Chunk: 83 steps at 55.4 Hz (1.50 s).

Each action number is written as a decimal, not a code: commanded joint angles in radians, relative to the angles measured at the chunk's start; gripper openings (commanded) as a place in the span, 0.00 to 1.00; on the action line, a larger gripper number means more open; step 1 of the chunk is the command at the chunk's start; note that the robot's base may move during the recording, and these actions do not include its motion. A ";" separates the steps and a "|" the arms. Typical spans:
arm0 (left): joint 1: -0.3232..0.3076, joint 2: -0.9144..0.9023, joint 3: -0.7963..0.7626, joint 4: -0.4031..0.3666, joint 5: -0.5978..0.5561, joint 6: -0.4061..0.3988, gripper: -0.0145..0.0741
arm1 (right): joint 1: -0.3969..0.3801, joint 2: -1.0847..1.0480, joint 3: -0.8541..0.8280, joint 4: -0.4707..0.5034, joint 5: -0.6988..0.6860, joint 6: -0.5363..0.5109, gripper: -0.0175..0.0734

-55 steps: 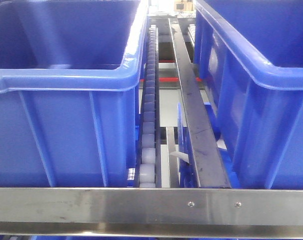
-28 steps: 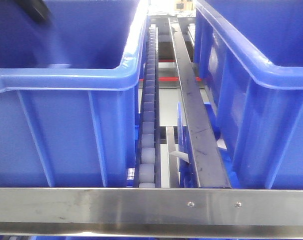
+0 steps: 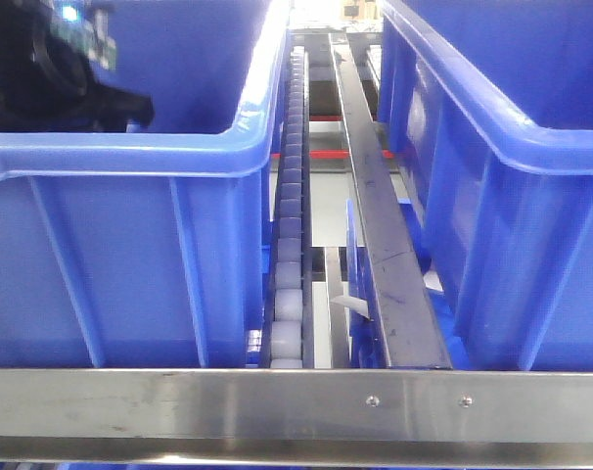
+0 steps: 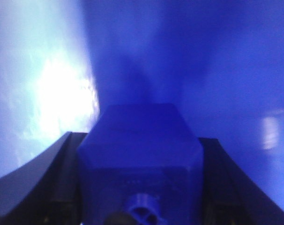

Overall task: Pick and sort blue part to right shelf
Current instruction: 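Lower the left gripper into a blue bin and release the part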

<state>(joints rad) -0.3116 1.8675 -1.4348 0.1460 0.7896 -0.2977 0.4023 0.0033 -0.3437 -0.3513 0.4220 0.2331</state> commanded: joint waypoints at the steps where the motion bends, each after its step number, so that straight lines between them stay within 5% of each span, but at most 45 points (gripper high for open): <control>1: 0.004 -0.057 -0.038 0.000 -0.034 -0.001 0.62 | -0.001 0.018 -0.026 -0.022 -0.079 -0.006 0.42; 12: 0.004 -0.059 -0.050 0.003 -0.016 0.002 0.79 | -0.001 0.018 -0.026 -0.022 -0.078 -0.006 0.42; 34: 0.004 -0.204 -0.066 -0.023 0.069 0.051 0.80 | -0.001 0.018 -0.026 -0.022 -0.078 -0.006 0.42; 64: 0.004 -0.860 0.430 0.025 -0.181 0.053 0.38 | -0.001 0.018 -0.026 -0.019 -0.074 -0.005 0.42; 75: 0.004 -1.075 0.569 0.038 -0.247 0.053 0.30 | -0.001 0.023 -0.032 -0.018 -0.046 0.013 0.42; 83: 0.004 -1.212 0.649 0.086 -0.266 0.053 0.30 | -0.001 0.101 -0.128 -0.021 0.122 0.142 0.42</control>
<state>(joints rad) -0.3094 0.7164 -0.7925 0.1970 0.6163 -0.2443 0.4023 0.0444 -0.3872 -0.3513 0.5484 0.3126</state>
